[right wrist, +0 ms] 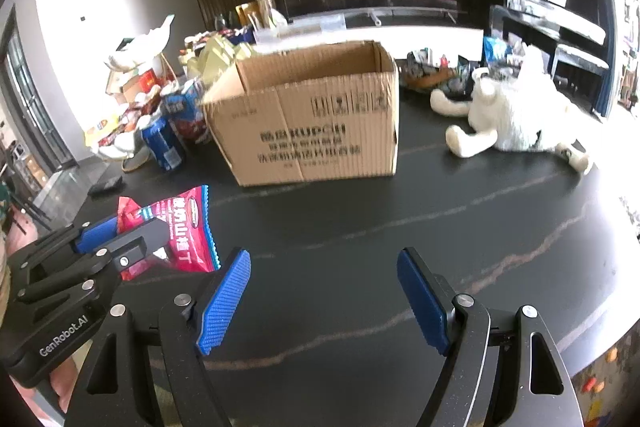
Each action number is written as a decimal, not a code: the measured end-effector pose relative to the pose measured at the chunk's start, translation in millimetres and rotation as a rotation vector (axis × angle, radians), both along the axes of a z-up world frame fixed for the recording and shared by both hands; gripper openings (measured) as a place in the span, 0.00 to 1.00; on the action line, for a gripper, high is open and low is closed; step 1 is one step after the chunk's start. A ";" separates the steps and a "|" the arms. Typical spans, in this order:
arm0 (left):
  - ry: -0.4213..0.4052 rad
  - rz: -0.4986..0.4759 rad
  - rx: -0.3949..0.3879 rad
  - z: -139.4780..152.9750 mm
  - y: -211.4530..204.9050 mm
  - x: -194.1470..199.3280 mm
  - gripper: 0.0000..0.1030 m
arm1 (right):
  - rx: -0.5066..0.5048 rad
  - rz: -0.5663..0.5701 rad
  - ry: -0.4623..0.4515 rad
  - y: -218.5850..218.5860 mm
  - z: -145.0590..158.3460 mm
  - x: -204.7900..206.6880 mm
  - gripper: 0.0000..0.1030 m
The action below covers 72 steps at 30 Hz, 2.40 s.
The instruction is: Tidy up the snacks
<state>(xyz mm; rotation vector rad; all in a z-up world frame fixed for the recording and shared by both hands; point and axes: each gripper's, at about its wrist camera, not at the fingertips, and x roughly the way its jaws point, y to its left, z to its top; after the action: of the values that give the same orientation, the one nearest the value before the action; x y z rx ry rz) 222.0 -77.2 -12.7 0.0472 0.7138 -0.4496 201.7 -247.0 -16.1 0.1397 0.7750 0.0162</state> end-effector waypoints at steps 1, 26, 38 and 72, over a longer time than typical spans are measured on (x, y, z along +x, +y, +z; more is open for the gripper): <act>-0.007 0.004 -0.002 3.9 -0.1 3.4 0.30 | 0.002 0.000 -0.008 0.0 3.2 2.4 0.75; -0.106 0.044 0.021 63.7 -10.6 97.0 0.30 | -0.045 -0.016 -0.103 -8.7 61.5 96.4 0.75; -0.074 0.040 0.028 65.5 -24.1 153.6 0.31 | -0.072 -0.030 -0.120 -17.7 72.3 141.9 0.75; -0.273 0.204 0.102 85.4 15.1 17.5 0.97 | -0.112 -0.050 -0.248 0.3 89.8 24.9 0.82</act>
<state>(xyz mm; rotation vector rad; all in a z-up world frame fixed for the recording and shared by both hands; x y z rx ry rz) 239.6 -62.1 72.7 0.1277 0.4662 -0.2053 226.6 -246.7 73.8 0.0497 0.5234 -0.0565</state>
